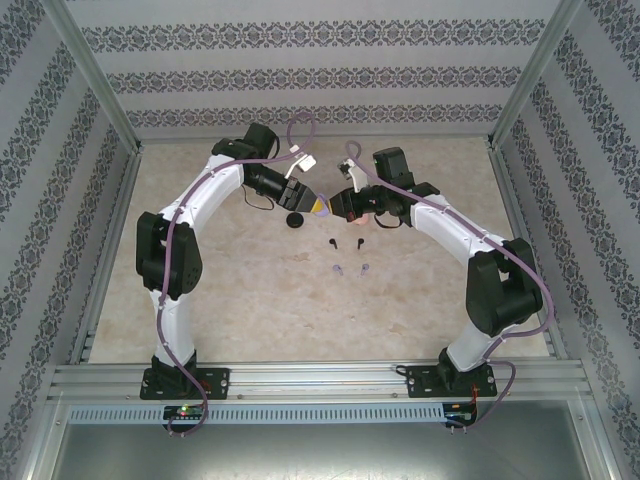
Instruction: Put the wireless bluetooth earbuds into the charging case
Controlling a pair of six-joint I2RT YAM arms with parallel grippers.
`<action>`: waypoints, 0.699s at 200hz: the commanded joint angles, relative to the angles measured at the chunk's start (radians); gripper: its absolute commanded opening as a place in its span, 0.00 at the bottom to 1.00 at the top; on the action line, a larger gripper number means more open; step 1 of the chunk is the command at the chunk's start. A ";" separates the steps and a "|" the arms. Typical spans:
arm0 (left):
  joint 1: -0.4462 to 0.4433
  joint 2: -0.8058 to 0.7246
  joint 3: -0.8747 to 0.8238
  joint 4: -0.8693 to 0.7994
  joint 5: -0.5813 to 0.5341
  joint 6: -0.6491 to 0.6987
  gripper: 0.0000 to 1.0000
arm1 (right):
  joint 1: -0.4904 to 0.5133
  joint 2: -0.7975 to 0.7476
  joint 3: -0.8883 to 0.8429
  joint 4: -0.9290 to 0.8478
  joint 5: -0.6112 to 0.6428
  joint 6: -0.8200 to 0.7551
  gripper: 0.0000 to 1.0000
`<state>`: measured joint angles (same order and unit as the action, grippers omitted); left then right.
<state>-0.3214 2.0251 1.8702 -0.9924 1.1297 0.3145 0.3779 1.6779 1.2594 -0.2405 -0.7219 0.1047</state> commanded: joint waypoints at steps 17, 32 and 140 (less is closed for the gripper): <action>-0.014 0.028 0.001 -0.014 0.041 0.029 0.49 | 0.024 0.011 0.032 0.020 -0.009 -0.001 0.00; -0.013 0.033 0.001 -0.017 0.045 0.031 0.48 | 0.027 0.012 0.032 0.020 -0.007 -0.001 0.00; -0.018 0.051 -0.010 -0.018 0.055 0.038 0.29 | 0.033 0.023 0.039 0.027 0.004 0.009 0.00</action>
<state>-0.3214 2.0655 1.8648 -1.0035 1.1481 0.3214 0.3908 1.6924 1.2640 -0.2386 -0.6975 0.1055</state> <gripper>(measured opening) 0.326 0.050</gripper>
